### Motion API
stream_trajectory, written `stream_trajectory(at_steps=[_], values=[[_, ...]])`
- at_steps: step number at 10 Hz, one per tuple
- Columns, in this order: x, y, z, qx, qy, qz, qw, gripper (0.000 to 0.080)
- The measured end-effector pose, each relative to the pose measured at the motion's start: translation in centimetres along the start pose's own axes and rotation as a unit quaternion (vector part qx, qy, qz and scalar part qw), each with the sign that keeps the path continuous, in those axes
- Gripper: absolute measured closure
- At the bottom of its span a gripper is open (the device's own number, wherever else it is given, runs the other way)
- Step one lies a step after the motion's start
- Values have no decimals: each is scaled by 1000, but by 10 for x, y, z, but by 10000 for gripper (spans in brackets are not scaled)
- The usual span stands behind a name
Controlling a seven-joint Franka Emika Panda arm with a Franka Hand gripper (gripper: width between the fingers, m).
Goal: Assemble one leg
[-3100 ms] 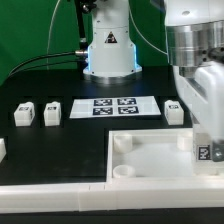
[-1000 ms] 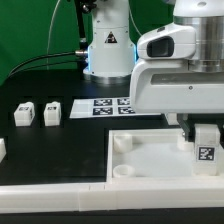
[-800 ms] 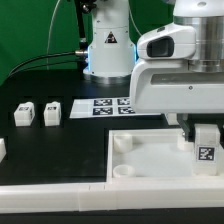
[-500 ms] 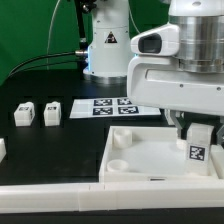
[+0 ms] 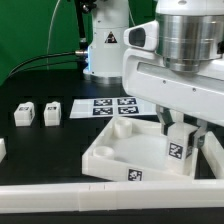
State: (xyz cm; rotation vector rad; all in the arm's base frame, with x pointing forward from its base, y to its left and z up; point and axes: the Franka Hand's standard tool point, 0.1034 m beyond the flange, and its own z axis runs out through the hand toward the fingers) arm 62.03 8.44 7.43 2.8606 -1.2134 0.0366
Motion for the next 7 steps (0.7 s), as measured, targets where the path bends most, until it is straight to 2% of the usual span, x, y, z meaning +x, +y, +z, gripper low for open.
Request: stream_trajectory(at_steps=[1, 2, 3, 4, 7], values=[[0, 0, 1, 0, 0, 0, 1000, 409], [0, 0, 1, 0, 0, 0, 1000, 274], [0, 0, 1, 0, 0, 0, 1000, 274], [0, 0, 1, 0, 0, 0, 1000, 176], [0, 0, 1, -1, 0, 0, 1000, 151]])
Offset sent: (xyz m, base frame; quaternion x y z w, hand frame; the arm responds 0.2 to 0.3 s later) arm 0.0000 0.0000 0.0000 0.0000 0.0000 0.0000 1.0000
